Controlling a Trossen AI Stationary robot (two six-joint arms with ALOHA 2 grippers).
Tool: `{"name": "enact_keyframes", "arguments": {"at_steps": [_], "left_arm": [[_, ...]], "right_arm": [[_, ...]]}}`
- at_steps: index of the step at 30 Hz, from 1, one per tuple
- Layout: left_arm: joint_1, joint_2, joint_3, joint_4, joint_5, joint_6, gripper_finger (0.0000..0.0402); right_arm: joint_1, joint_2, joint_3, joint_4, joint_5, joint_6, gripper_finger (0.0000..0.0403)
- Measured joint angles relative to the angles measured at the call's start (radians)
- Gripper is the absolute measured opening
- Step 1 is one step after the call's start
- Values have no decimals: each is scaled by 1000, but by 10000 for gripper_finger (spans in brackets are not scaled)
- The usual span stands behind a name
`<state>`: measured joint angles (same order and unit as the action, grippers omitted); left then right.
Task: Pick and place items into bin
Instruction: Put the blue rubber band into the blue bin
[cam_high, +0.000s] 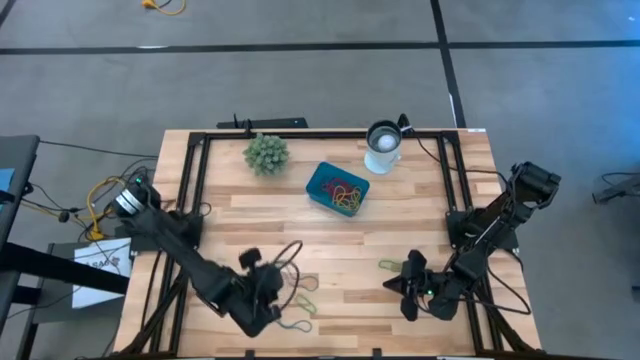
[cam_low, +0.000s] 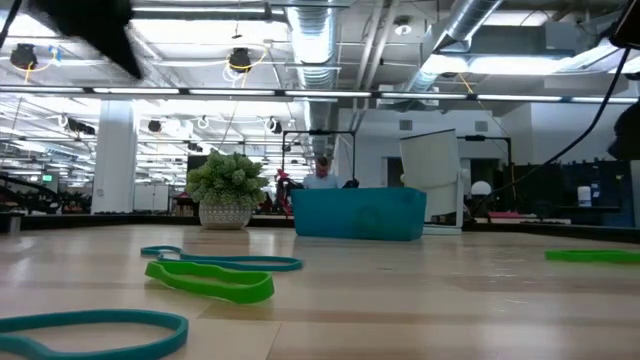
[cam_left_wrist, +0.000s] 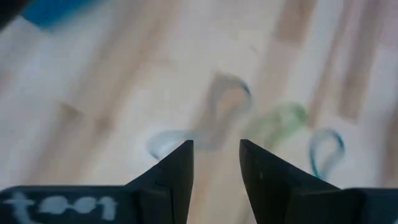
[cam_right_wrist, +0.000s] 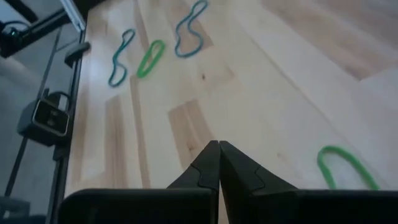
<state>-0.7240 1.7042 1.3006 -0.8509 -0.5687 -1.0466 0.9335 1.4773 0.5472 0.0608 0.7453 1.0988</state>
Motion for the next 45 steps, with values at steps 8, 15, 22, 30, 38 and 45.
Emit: {"name": "enact_keyframes", "arguments": {"at_steps": [8, 15, 22, 30, 38, 45], "left_arm": [[-64, 135, -153, 442, 124, 210, 119], [-69, 245, -154, 642, 244, 324, 119], [-70, 289, -155, 670, 251, 321, 119], [-68, 289, -156, 633, 249, 288, 52], [-68, 286, -118, 588, 223, 349, 2], [-32, 197, 54, 328, -52, 550, 0]], "right_arm": [[-17, 0, 0, 0, 42, -8, 0], [-43, 0, 0, 0, 41, -8, 0], [-82, 0, 0, 4, 41, -8, 0], [-110, 0, 0, 8, 39, -8, 0], [-114, 0, 0, 8, 39, -9, 0], [-114, 0, 0, 8, 40, -10, 0]]}}
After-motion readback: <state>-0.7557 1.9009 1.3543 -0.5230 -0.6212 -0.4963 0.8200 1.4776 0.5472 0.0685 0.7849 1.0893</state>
